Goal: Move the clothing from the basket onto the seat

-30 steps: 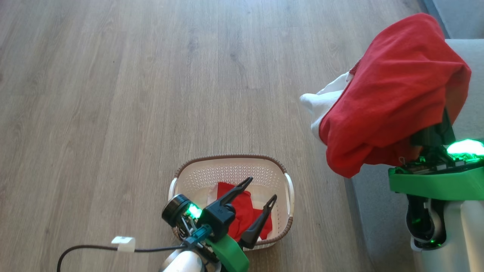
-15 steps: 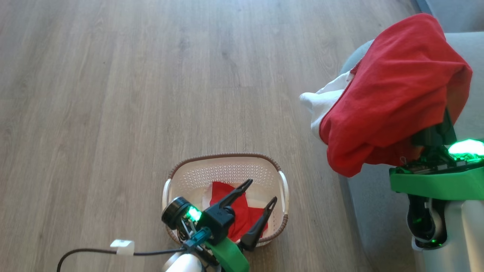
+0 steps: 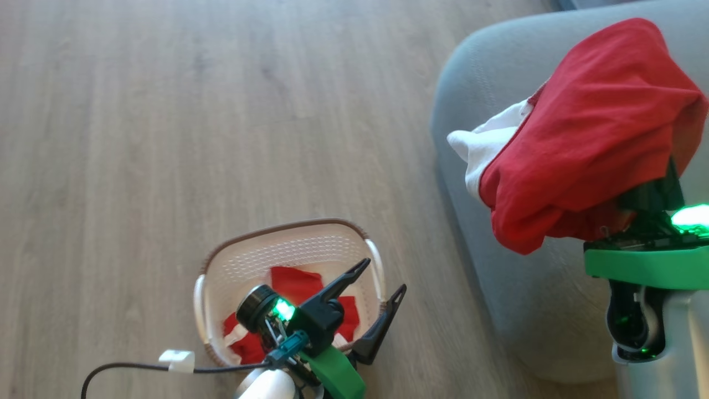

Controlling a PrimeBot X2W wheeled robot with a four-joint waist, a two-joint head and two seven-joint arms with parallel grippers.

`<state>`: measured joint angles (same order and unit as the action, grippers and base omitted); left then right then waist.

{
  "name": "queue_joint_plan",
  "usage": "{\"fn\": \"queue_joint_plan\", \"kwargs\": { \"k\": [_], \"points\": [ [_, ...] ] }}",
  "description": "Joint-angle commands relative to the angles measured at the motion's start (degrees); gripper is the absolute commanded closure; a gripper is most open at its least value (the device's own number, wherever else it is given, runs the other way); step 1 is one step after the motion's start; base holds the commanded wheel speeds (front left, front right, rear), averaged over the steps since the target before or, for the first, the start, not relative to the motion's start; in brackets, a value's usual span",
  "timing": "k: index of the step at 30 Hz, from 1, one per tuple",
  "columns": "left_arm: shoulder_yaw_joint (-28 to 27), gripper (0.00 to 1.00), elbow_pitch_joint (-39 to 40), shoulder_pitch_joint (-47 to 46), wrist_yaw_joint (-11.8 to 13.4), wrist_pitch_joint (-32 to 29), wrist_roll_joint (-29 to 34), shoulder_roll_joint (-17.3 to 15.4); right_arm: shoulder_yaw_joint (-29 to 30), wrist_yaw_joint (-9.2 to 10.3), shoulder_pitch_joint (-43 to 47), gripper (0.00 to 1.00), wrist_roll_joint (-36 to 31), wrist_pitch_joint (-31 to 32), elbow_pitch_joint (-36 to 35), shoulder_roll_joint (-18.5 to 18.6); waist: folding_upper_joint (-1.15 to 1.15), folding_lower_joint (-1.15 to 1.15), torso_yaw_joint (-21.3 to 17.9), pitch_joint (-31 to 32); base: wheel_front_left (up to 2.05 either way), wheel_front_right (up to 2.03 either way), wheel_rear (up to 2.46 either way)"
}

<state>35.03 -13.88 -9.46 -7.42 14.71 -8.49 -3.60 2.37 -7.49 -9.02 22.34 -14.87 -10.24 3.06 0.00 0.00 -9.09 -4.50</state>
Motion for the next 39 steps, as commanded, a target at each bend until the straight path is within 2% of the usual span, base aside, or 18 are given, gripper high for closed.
{"fn": "queue_joint_plan", "kwargs": {
  "k": [1,15,25,39],
  "points": [
    [-2.0,0.0,2.1,-2.9,-0.1,0.3,0.2,-0.2,-0.8,0.0,-3.0,1.0,0.2,-0.1,-2.2,-0.2,0.0,0.0,-2.8,-1.1,0.0,0.0,0.0],
    [-1.3,0.0,2.6,-4.5,-0.1,0.3,0.5,-1.8,2.1,0.0,-2.7,1.0,1.1,-0.1,-2.1,-0.2,0.0,0.0,-14.7,-3.6,0.0,0.0,0.0],
    [-0.8,0.0,2.7,-5.3,-0.1,0.3,0.7,-2.9,3.1,0.0,-2.4,1.0,2.3,-0.1,-2.4,-0.2,0.0,0.0,-20.4,-5.5,0.0,0.0,0.0],
    [2.9,0.0,2.0,-7.3,-0.1,0.3,-0.3,-4.5,6.3,0.0,-1.9,1.0,3.8,-0.1,-3.1,-0.2,0.0,0.0,-21.8,-7.3,0.0,0.0,0.0]
  ]
}}
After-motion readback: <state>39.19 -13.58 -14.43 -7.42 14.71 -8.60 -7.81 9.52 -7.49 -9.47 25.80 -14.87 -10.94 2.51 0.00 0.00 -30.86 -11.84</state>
